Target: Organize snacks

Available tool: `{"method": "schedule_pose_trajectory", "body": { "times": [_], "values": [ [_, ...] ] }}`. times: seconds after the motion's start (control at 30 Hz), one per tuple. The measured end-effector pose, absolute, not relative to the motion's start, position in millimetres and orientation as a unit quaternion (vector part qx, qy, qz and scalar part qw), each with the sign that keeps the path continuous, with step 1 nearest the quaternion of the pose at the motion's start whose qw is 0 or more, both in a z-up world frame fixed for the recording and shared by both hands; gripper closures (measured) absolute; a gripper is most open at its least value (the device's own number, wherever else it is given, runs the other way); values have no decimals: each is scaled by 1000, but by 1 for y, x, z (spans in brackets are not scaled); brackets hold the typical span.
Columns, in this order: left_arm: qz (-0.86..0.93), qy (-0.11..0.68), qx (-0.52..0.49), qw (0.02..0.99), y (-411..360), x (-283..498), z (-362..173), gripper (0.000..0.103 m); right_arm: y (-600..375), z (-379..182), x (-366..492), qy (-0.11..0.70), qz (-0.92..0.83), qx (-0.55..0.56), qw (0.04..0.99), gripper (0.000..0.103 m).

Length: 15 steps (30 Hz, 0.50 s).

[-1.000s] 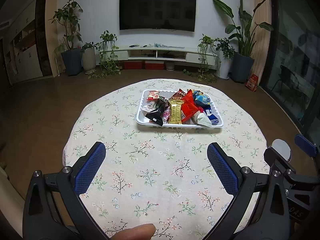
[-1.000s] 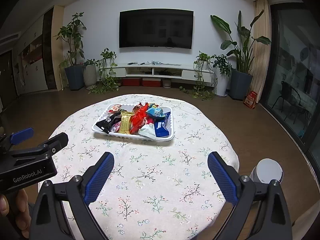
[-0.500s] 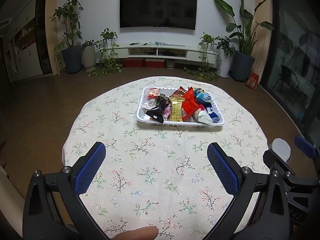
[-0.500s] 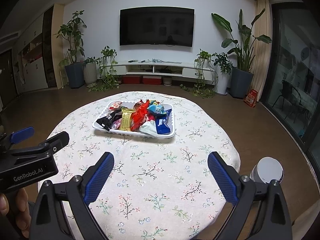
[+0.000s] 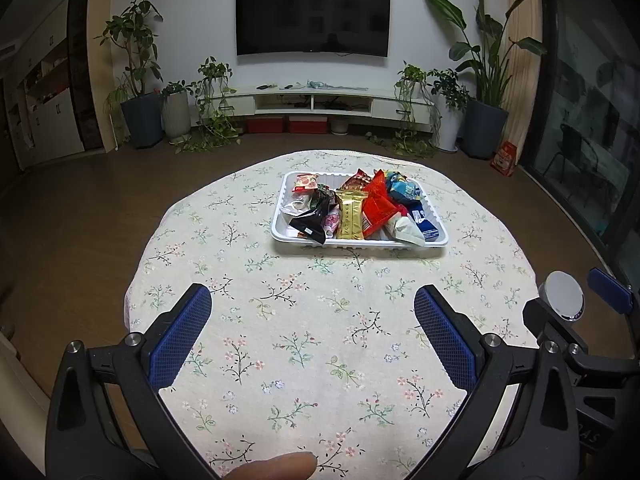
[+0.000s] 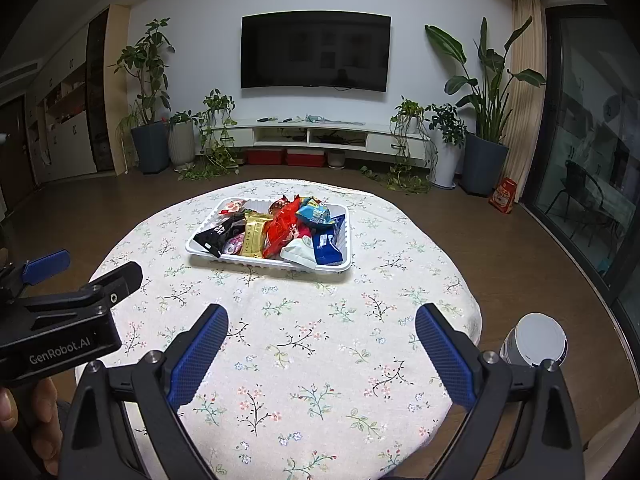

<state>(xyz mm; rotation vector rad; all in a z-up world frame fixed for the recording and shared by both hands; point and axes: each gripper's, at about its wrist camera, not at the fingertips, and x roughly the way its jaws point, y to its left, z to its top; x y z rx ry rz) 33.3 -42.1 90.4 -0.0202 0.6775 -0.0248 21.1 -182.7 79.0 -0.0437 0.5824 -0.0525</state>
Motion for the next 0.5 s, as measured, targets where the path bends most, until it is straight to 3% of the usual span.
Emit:
{"method": "schedule_pose_trajectory", "body": {
  "times": [0.5],
  "values": [
    [-11, 334, -11, 942, -40, 34, 88, 0, -183, 76, 21, 290, -24, -22, 957, 6]
  ]
}}
